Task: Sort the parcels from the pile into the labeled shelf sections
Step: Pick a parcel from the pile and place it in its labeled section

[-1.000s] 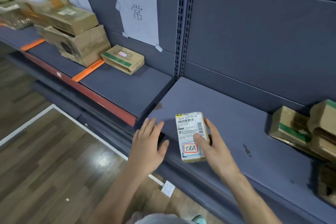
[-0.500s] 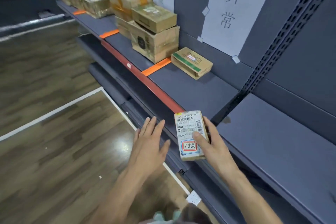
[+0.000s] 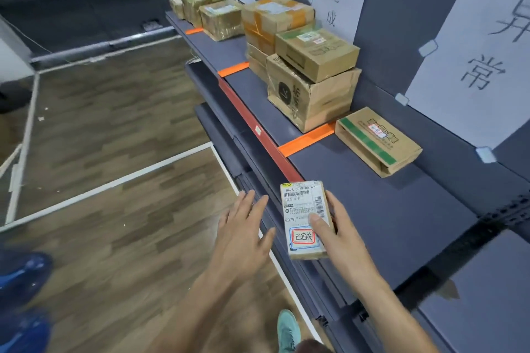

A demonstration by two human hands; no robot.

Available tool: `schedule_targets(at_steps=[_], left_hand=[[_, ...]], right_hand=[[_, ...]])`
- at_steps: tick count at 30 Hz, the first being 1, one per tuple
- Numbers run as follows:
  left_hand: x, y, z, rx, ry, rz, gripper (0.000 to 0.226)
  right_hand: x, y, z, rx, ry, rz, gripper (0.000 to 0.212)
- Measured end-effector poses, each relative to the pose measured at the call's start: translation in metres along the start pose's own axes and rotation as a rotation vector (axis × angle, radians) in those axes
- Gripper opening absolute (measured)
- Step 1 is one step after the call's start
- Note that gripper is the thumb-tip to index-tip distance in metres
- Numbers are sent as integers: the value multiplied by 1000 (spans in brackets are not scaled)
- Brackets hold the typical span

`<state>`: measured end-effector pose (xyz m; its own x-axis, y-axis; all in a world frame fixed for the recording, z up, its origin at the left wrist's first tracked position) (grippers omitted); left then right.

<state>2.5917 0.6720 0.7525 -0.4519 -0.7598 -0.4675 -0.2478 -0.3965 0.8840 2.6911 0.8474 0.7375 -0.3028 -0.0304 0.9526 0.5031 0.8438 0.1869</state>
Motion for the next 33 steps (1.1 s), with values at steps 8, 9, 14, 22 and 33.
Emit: schedule_targets(at_steps=[8, 9, 14, 22, 33], left_hand=[[26, 4, 60, -4, 101, 10, 67], [30, 4, 67, -3, 107, 9, 66], [51, 8, 109, -20, 109, -5, 67], [107, 34, 193, 30, 17, -22, 66], [180, 68, 313, 145, -182, -64, 66]], right_hand=[[23, -18, 90, 50, -23, -37, 49], [24, -22, 99, 59, -24, -36, 47], [28, -40, 139, 48, -67, -27, 46], [38, -91, 206, -79, -110, -31, 49], [63, -143, 254, -323, -152, 5, 39]])
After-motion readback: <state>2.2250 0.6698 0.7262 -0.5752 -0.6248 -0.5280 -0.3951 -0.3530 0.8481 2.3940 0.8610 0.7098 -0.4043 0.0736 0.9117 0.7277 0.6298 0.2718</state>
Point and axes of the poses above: each hand's wrist, its own z-axis towards the middle knuckle, its own y-axis out of the back of the hand, x = y × z, the point moved 7 cm from there along z, towards the middle knuckle, and after that the axes turned 6 degrees about -x, right-handed, at the moved point
